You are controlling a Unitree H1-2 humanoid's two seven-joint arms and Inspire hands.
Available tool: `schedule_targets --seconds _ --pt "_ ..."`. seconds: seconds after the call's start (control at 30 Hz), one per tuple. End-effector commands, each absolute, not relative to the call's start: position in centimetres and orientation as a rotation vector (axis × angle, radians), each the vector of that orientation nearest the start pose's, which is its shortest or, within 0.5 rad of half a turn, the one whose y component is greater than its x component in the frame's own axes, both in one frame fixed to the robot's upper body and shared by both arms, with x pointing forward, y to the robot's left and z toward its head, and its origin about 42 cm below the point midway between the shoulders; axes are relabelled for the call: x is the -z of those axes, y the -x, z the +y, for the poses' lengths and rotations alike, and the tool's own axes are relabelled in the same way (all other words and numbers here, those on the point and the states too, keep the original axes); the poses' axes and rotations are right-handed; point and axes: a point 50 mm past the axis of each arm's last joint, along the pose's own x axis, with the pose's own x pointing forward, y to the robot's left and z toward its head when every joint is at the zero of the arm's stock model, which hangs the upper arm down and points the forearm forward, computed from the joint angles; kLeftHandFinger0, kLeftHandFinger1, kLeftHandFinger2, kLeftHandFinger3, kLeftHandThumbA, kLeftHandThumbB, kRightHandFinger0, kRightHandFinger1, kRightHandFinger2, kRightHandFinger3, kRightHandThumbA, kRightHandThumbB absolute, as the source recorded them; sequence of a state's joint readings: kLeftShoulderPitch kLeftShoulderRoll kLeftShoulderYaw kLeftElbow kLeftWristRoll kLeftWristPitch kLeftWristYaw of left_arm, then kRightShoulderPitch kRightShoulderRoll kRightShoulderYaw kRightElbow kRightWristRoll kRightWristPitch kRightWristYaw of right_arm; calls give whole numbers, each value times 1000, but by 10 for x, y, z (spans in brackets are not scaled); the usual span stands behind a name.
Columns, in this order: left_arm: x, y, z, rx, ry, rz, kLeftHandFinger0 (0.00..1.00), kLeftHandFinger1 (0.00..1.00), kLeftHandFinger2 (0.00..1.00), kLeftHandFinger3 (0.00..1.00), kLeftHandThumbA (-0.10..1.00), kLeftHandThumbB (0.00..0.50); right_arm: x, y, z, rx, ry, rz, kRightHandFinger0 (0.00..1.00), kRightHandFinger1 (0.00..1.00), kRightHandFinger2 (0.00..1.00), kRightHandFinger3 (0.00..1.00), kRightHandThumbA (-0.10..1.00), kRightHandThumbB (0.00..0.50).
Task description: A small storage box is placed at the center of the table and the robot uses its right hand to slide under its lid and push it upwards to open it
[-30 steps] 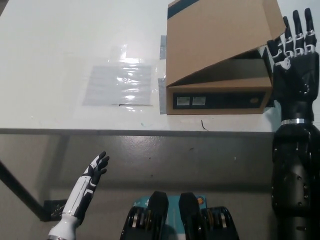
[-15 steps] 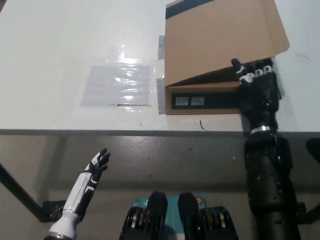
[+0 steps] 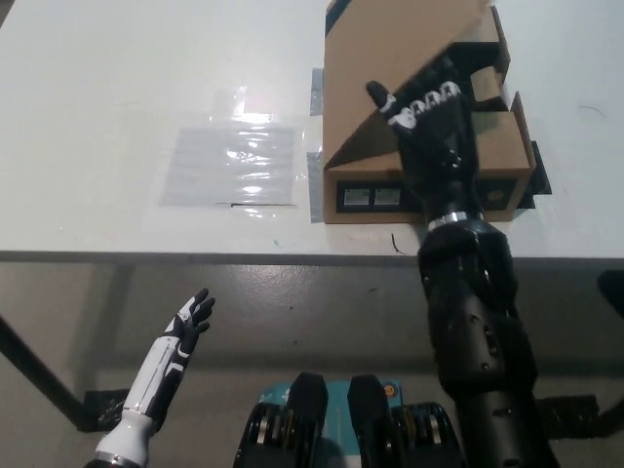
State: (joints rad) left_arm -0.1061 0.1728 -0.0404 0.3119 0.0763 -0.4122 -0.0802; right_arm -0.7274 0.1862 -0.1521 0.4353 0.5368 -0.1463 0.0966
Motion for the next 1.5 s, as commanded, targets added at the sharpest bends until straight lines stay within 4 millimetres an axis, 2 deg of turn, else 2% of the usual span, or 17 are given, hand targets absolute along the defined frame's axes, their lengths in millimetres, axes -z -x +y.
schedule_targets --seconds 0.0,0.1,0.5,0.53,0.7,0.8,0.9,0.93,1.03,1.13,1.17,1.2,1.23,1.33,1.4,1.43,1.47 --pt "-87 -320 256 182 -270 -253 1000 1000 1000 1000 1000 500 -300 -475 -64 -318 -648 -444 1000 1000 1000 1000 1000 333" --pt "-89 -320 258 182 -281 -258 1000 1000 1000 1000 1000 500 -289 -476 -41 -394 -551 -400 1000 1000 1000 1000 1000 328" --pt "-93 -324 257 191 -273 -251 1000 1000 1000 1000 1000 500 -239 -479 7 -506 -214 -289 1000 1000 1000 1000 1000 286" --pt "-93 -324 257 196 -270 -254 1000 1000 1000 1000 1000 500 -228 -477 13 -517 -159 -267 1000 1000 1000 1000 1000 326" --pt "-94 -326 256 195 -273 -253 1000 1000 1000 1000 1000 500 -202 -471 24 -562 -10 -228 1000 1000 1000 1000 1000 325" --pt "-95 -327 256 197 -279 -255 1000 1000 1000 1000 1000 500 -186 -467 26 -604 94 -231 1000 1000 1000 1000 1000 359" --pt "-96 -328 256 200 -276 -260 1000 1000 1000 1000 1000 500 -185 -466 25 -615 103 -241 1000 1000 1000 1000 1000 389" --pt "-97 -329 256 203 -280 -259 1000 1000 1000 1000 1000 500 -187 -468 24 -614 108 -250 1000 1000 1000 1000 1000 415" --pt "-96 -329 256 202 -293 -253 1000 1000 1000 1000 1000 500 -201 -471 21 -604 110 -299 1000 1000 1000 1000 1000 379" --pt "-96 -328 256 203 -288 -252 1000 1000 1000 1000 1000 500 -225 -471 16 -587 115 -381 1000 1000 1000 1000 1000 387" --pt "-96 -328 256 205 -293 -250 1000 1000 1000 1000 1000 500 -241 -470 12 -571 103 -430 1000 1000 1000 1000 1000 408" --pt "-96 -328 256 205 -296 -250 1000 1000 1000 1000 1000 500 -246 -470 11 -568 98 -448 1000 1000 1000 1000 1000 391" --pt "-96 -328 256 205 -301 -247 1000 1000 1000 1000 1000 500 -267 -466 7 -566 58 -522 1000 1000 1000 1000 1000 366" --pt "-94 -327 257 206 -297 -245 1000 1000 1000 1000 1000 500 -324 -449 -2 -570 -21 -695 1000 1000 1000 1000 1000 348" --pt "-94 -326 256 207 -290 -243 1000 1000 1000 1000 1000 500 -361 -430 -8 -579 -84 -782 1000 1000 1000 1000 1000 366" --pt "-93 -327 255 208 -287 -243 1000 1000 1000 1000 1000 500 -390 -414 -16 -589 -118 -865 1000 1000 1000 1000 1000 389" --pt "-93 -327 255 209 -288 -240 1000 1000 1000 1000 1000 500 -397 -408 -18 -590 -124 -884 1000 1000 1000 1000 1000 393"
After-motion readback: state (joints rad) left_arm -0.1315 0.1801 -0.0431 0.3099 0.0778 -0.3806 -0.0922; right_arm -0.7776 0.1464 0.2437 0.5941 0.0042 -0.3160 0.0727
